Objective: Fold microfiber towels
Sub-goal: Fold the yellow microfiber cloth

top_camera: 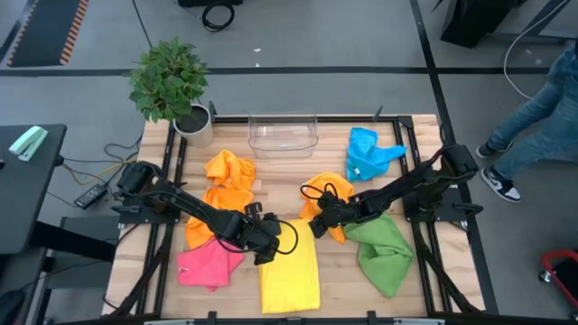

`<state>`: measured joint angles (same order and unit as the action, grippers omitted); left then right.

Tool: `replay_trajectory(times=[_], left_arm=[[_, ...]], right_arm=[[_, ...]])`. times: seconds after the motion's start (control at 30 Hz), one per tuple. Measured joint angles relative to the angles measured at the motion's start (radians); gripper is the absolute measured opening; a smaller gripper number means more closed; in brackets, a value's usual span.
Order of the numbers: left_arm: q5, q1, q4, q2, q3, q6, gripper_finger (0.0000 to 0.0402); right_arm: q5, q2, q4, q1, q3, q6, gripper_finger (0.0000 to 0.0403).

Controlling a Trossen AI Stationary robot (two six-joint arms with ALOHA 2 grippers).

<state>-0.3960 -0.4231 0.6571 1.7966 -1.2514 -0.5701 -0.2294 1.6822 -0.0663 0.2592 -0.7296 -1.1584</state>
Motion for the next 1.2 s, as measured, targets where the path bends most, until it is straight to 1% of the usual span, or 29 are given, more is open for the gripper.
replay_trajectory(times=[0.1, 0.27, 0.33, 0.4, 0.57, 0.6, 0.67, 0.73, 0.93, 1.0, 1.13, 1.2], left_arm=[[0.000, 0.001, 0.000, 0.000, 0.000, -0.001, 0.0011], [0.000, 0.001, 0.000, 0.000, 0.000, -0.002, 0.0007], [0.007, 0.001, 0.001, 0.000, 0.000, -0.002, 0.0010], [0.014, 0.001, 0.009, 0.000, 0.000, -0.002, 0.0013], [0.015, 0.002, 0.063, 0.000, 0.000, -0.002, 0.0006], [0.016, 0.004, 0.068, 0.000, 0.000, 0.001, 0.0007], [0.015, 0.008, 0.075, 0.000, 0.000, 0.022, 0.0009], [0.014, 0.016, 0.081, 0.000, 0.000, 0.077, 0.0010], [0.015, 0.061, 0.125, -0.027, 0.001, 0.210, 0.0007], [0.015, 0.076, 0.139, -0.064, 0.001, 0.234, 0.0007], [0.015, 0.109, 0.142, -0.157, 0.000, 0.293, 0.0006], [0.018, 0.126, 0.145, -0.187, 0.000, 0.293, 0.0006]], right_arm=[[0.022, 0.033, -0.068, 0.007, 0.000, 0.001, 0.0207], [0.014, 0.085, -0.084, 0.004, -0.026, 0.007, 0.0188], [-0.002, 0.092, -0.081, 0.005, -0.031, 0.021, 0.0171], [-0.016, 0.093, -0.072, 0.005, -0.034, 0.032, 0.0142], [-0.038, 0.051, -0.054, 0.002, -0.034, 0.103, 0.0031], [-0.047, 0.037, -0.054, 0.003, -0.034, 0.130, 0.0017], [-0.069, 0.008, -0.053, 0.003, -0.034, 0.186, 0.0010], [-0.078, -0.024, -0.053, 0.000, -0.034, 0.252, 0.0008], [-0.072, -0.084, -0.038, 0.017, -0.034, 0.460, 0.0005], [-0.072, -0.103, -0.036, 0.031, -0.034, 0.491, 0.0004], [-0.105, -0.128, -0.029, 0.040, -0.034, 0.509, 0.0003], [-0.111, -0.139, -0.027, 0.040, -0.034, 0.518, 0.0003]])
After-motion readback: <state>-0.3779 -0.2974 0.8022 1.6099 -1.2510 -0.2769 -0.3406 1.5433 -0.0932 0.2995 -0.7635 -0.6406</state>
